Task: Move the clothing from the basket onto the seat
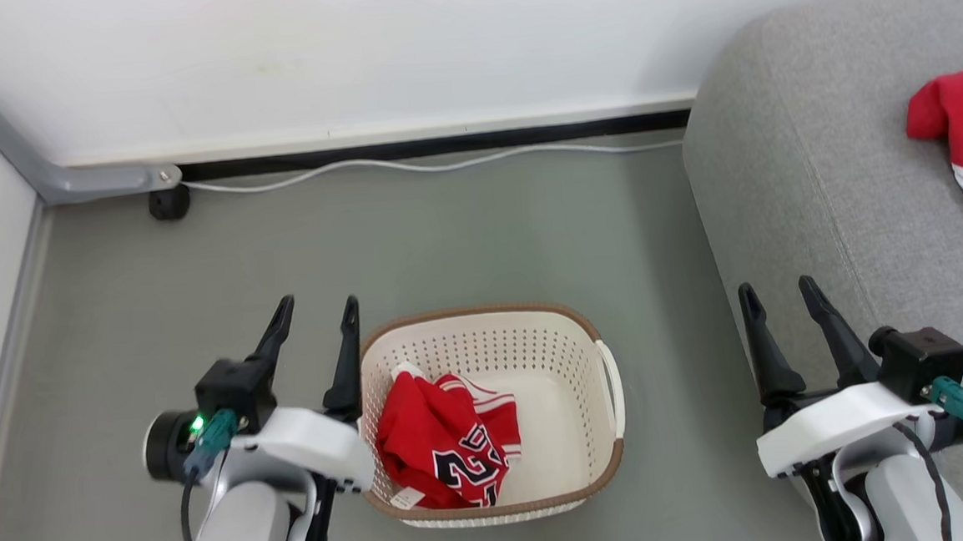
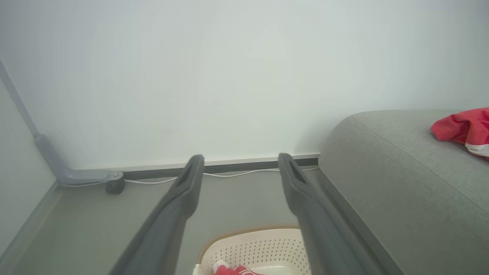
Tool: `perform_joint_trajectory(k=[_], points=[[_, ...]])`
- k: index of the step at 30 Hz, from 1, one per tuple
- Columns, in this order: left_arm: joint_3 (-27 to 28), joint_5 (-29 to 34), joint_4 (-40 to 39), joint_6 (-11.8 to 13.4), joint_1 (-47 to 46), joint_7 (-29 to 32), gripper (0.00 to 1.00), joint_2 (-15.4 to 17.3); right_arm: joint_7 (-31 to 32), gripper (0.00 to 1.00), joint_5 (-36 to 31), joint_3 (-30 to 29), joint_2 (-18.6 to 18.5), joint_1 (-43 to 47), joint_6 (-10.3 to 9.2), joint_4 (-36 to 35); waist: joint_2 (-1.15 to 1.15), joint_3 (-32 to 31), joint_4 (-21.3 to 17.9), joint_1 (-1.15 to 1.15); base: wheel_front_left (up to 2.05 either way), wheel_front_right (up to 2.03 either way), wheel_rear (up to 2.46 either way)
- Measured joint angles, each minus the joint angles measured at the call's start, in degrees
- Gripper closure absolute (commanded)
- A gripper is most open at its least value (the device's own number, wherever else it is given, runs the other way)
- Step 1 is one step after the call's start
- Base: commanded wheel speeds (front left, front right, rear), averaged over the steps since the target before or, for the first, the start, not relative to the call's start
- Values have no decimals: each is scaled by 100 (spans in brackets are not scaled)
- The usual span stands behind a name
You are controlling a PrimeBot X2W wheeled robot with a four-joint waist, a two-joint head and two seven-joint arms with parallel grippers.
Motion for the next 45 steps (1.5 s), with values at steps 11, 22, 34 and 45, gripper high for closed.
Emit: perform_joint_trajectory(k=[11,22,34,45], points=[[761,272,-312,-144,1086,0,0,82,0,0,-130,-22,9,425,0,15,0,-650,123,0,0,0,0],[1410,449,-517,-120,1730,0,0,1,0,0,-172,-27,16,556,0,-25,0,-827,53,0,0,0,0],[1646,546,-471,-255,1812,0,0,-93,0,0,-172,-23,33,570,0,-64,0,-677,65,0,0,0,0],[966,-57,118,-207,1474,1,0,-118,0,0,-124,-19,57,430,0,-160,0,-154,-13,0,0,0,0]])
